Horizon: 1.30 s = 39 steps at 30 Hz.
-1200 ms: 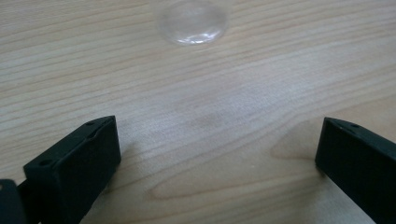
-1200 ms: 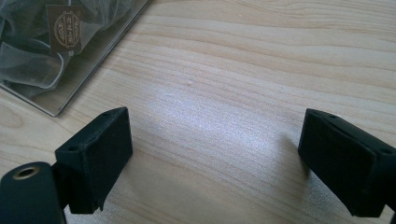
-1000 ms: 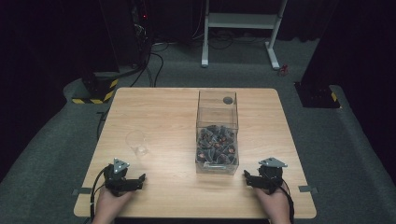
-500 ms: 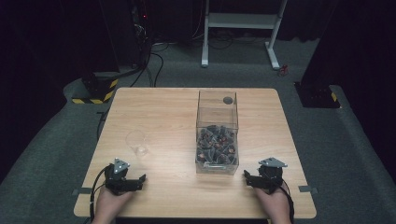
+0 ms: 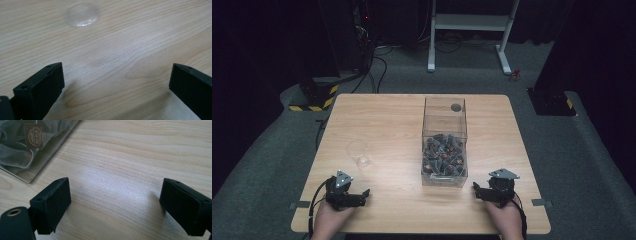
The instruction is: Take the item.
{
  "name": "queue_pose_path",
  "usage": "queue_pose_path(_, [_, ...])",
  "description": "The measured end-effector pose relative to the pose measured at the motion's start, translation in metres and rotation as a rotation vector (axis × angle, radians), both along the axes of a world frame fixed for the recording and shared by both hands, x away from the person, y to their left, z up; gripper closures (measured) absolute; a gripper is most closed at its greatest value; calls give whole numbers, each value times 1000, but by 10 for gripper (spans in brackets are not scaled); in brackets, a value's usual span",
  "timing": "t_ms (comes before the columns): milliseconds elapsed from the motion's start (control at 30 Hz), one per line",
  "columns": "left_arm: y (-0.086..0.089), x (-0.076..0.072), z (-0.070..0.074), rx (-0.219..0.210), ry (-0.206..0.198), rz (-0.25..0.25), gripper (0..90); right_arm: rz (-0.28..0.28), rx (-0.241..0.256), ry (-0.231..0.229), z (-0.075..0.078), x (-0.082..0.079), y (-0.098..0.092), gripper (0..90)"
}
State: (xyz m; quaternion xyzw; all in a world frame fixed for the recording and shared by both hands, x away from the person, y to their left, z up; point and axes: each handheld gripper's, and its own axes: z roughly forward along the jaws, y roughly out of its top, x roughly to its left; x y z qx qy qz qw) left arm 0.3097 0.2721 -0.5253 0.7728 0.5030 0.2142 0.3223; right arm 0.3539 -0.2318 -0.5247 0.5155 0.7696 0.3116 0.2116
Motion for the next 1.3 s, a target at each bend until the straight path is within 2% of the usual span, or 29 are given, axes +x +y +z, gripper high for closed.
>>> queue_pose_path(100, [0,-2,3,-17,1,-3,3,0,0,0,0,0,0,100])
queue_pose_path(233, [1,-2,9,-60,-29,-1,16,-1,0,0,0,0,0,100])
queue_pose_path(367, [-4,-3,14,-86,-49,-35,17,-1,0,0,0,0,0,100])
queue_pose_path(633, [-17,-8,25,-85,-89,-103,18,-1,0,0,0,0,0,100])
queue_pose_path(733, [-25,-12,34,-102,-111,-129,28,-1,0,0,0,0,0,100])
queue_pose_path(1033, [-40,-12,43,-125,-101,-178,34,-2,0,-3,0,0,0,103])
queue_pose_path(1100, [-44,-13,46,-114,-106,-194,34,0,-2,-3,0,0,0,104])
queue_pose_path(1200, [-51,-13,51,-150,-112,-206,38,-2,-1,-3,0,0,0,104])
queue_pose_path(1300, [-59,-12,57,-146,-134,-219,39,-3,0,-1,0,0,0,104])
